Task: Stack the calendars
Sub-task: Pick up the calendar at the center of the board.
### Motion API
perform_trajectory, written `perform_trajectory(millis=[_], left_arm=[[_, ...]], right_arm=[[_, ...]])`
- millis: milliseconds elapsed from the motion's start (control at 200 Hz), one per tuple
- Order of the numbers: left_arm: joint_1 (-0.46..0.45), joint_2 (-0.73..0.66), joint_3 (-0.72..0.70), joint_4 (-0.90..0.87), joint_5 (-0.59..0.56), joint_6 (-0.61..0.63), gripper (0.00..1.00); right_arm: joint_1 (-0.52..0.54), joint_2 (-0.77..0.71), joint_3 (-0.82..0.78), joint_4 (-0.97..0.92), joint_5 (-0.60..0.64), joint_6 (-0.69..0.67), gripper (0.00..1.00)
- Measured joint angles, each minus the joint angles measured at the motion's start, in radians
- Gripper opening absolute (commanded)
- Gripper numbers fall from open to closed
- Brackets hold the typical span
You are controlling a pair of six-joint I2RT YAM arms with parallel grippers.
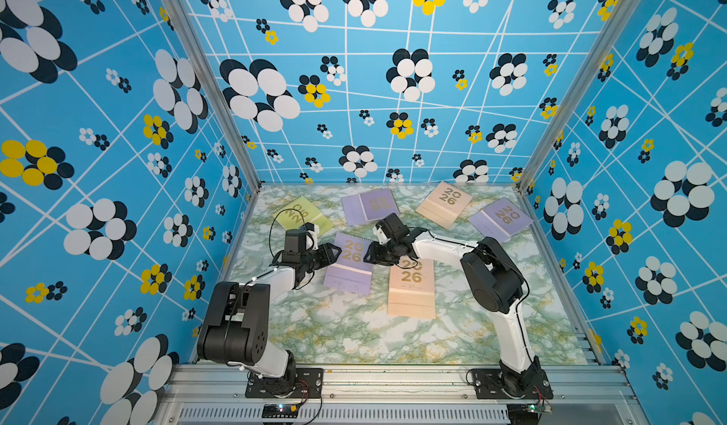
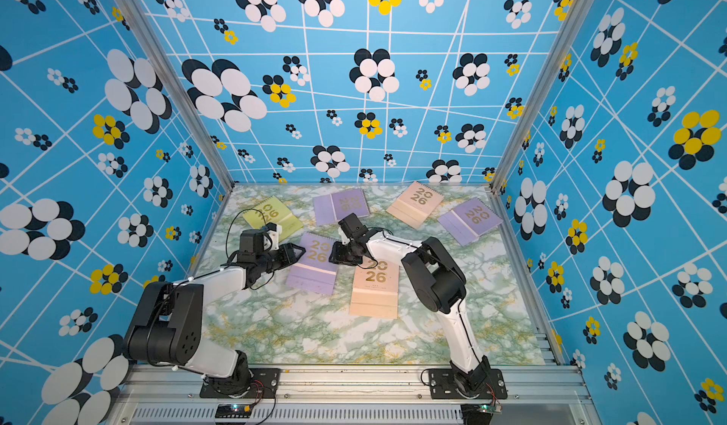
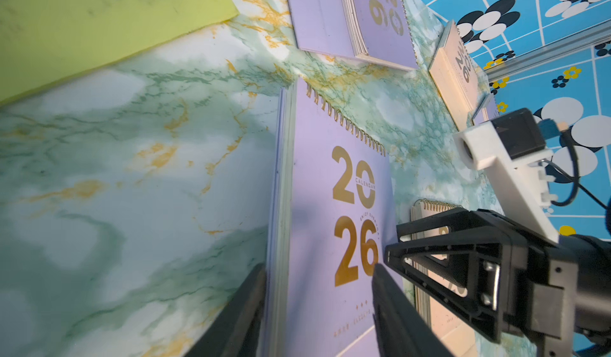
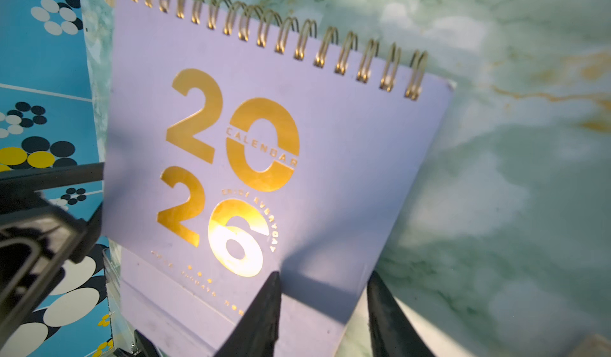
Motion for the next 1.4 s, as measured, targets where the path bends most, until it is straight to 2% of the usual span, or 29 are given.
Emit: perform_trajectory(millis=[105, 220, 250, 635, 735, 1059, 1269, 1399], left_arm=[[0.001, -0.006, 0.000, 0.003, 0.013, -0.003, 0.45], [0.002, -0.008, 0.000, 0.006, 0.024, -0.003, 0.44], [0.002, -0.008, 0.000, 0.006, 0.023, -0.002, 0.40], [0.007, -0.008, 0.000, -0.011, 0.076, 0.006, 0.42], [0.005, -0.008, 0.000, -0.013, 0.109, 0.006, 0.38], [0.000, -0.008, 0.004, -0.028, 0.142, -0.020, 0.00], [0.001, -0.015, 0.004, -0.034, 0.142, -0.029, 0.00], [0.004, -0.047, 0.004, -0.038, 0.167, -0.026, 0.00]], right_arm=[[-0.002, 0.001, 0.005, -0.010, 0.001, -0.015, 0.43], [-0.006, 0.017, 0.018, -0.015, 0.001, -0.028, 0.43], [-0.007, 0.023, 0.029, -0.018, 0.001, -0.032, 0.43], [-0.024, 0.058, 0.100, -0.032, -0.005, -0.093, 0.43], [-0.022, 0.063, 0.113, -0.027, -0.021, -0.111, 0.43], [-0.016, 0.064, 0.125, -0.001, -0.053, -0.145, 0.44], [-0.018, 0.054, 0.111, 0.023, -0.061, -0.144, 0.47], [-0.033, -0.018, 0.018, 0.075, -0.084, -0.128, 0.49]])
